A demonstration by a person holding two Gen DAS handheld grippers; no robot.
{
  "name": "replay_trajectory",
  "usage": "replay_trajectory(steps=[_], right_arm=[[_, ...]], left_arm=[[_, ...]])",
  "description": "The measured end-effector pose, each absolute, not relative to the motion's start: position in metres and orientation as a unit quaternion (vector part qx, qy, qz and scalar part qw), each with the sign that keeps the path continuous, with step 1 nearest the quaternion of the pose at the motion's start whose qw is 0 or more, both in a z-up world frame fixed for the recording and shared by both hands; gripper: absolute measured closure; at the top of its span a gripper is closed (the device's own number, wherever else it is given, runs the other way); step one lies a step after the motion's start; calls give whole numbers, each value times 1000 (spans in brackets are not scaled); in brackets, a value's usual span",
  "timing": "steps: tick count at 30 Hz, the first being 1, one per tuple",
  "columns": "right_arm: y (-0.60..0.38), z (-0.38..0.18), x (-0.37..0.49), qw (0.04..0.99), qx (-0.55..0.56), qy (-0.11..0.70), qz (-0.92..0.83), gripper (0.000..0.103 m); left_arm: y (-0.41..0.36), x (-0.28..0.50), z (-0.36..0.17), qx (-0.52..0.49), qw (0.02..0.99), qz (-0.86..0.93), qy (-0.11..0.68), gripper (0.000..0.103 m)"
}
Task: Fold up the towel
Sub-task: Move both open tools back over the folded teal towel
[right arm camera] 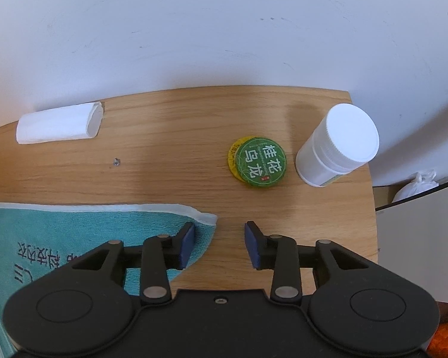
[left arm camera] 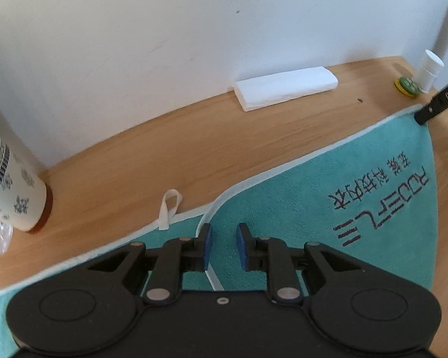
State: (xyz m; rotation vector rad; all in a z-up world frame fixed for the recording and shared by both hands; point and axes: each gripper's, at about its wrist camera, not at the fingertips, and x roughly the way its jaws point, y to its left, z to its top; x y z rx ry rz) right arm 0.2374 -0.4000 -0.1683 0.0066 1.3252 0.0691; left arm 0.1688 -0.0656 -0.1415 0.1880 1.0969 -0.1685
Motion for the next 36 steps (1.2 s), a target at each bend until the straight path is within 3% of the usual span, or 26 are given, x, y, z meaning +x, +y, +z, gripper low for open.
replay_trajectory(steps=[15,20,25,27,28,30,31,33,36], right_arm=[[-399,-154,228,818,-39,571,59,58],[-392,-162,227,804,38,578,137,58],[-383,-182,220,784,36,601,152,59],[-384,-181,216,789,28,596,150,66],[-387,-181,216,790,30,595,143,77],[-388,-177,216,791,23,596,133,95],[-391,-175,216,790,22,599,132,96],[-392,-168,216,789,19,603,118,96],[-383,-155,213,798,-4,593,109,80]], left_arm=[[-67,168,-130,89,853,-82,508,84],[-68,170,-138,106,847,-91,512,84],[-65,175,-139,103,848,-89,512,81],[-66,175,-139,116,849,-83,509,71],[-65,175,-140,118,849,-81,508,68],[-62,176,-140,111,849,-80,510,68],[-61,177,-140,109,849,-81,511,68],[-58,178,-141,104,849,-83,512,68],[-59,178,-139,103,848,-76,514,69]])
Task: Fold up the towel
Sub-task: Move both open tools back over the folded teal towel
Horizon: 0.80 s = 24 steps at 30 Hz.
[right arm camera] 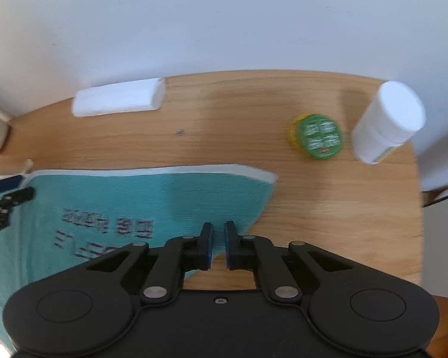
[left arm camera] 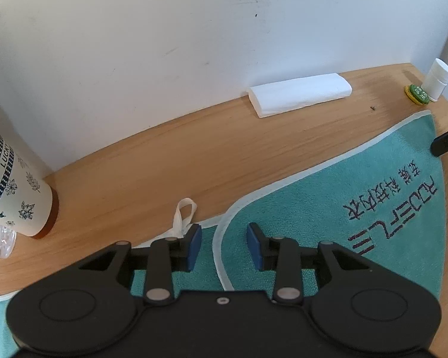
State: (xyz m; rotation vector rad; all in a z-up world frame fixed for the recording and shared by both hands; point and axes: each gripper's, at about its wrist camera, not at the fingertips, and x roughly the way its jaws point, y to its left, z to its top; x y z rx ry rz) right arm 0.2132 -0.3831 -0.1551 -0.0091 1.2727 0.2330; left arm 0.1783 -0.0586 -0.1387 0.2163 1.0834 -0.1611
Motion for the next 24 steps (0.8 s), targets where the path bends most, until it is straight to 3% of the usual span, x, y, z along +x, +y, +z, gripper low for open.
replay_trajectory(steps=[3,6,11,18,24], right_arm=[[-368,-139,206,803,5,578,145,79],[-350,-142,204,801,-28,576,159,68],[-332,-149,200,796,-59,580,163,68],[-352,-142,185,808,-67,567,147,58],[-382,-146,187,809,-36,573,125,57]], left_arm=[[-58,173,-129,85,853,-87,508,69],[-63,164,-123,84,853,-95,507,68],[-74,144,-116,92,850,-94,509,68],[-91,89,-87,69,862,-119,488,44],[-98,39,-82,70,852,-107,507,44]])
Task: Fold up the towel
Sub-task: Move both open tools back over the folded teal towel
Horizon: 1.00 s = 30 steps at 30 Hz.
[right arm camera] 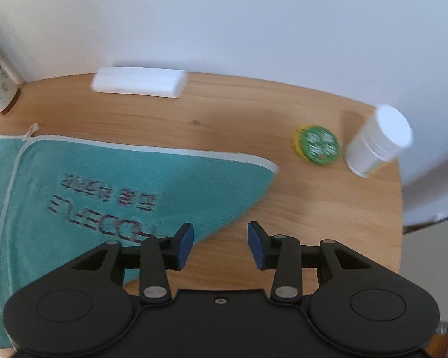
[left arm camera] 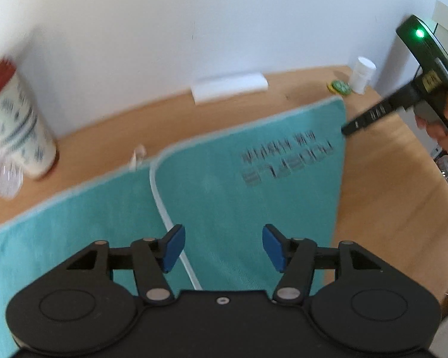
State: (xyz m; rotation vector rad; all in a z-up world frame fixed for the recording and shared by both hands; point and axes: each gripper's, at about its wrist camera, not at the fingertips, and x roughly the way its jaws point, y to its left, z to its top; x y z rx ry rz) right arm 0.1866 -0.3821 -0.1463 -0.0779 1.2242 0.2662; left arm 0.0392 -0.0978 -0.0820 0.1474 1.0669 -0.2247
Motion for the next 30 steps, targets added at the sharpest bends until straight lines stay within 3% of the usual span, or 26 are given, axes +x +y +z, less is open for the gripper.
replay_trajectory(steps=[17,30], right_arm=[[-405,-158,220,812,-30,575,93,55],[-405,-158,224,812,-1,576,92,51]], left_arm=[[-133,-76,-104,64,829,-40,554,44],[-68,-82,-82,-33,849,59,523,44]])
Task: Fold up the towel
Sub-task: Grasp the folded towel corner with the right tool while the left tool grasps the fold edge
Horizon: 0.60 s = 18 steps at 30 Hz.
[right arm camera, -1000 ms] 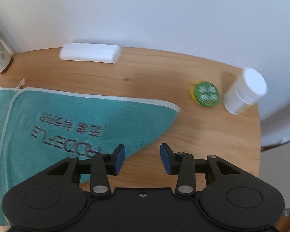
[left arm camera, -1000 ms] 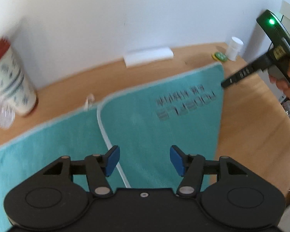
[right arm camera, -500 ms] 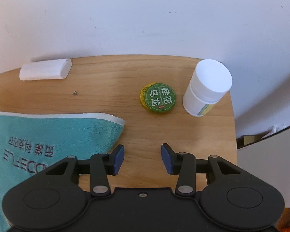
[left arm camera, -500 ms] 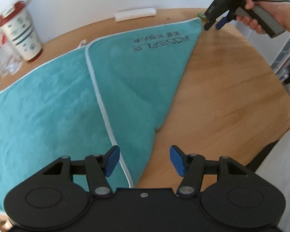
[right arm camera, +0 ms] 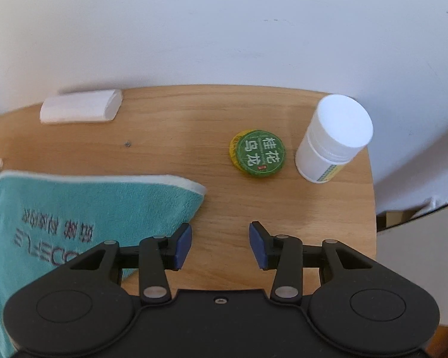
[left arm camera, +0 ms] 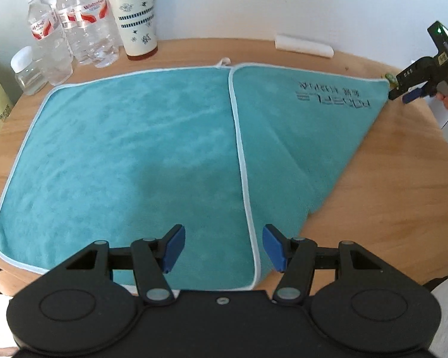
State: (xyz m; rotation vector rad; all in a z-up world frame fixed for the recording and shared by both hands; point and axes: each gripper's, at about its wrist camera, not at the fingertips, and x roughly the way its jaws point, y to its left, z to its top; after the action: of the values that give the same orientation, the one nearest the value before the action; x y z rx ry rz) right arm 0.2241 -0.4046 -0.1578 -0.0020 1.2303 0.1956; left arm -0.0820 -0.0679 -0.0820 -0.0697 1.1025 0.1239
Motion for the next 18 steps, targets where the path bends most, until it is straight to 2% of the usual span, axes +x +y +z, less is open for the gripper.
replay_trajectory(steps=[10,18], right_arm=[[-397,-157,230,817,10,567,102,49],[-407,-157,236,808,62,576,105,49]], left_arm=[[-103,-69,-100,-22,843,-9,537,44],[-116,-65,-119,-20,837,-7,547,44]])
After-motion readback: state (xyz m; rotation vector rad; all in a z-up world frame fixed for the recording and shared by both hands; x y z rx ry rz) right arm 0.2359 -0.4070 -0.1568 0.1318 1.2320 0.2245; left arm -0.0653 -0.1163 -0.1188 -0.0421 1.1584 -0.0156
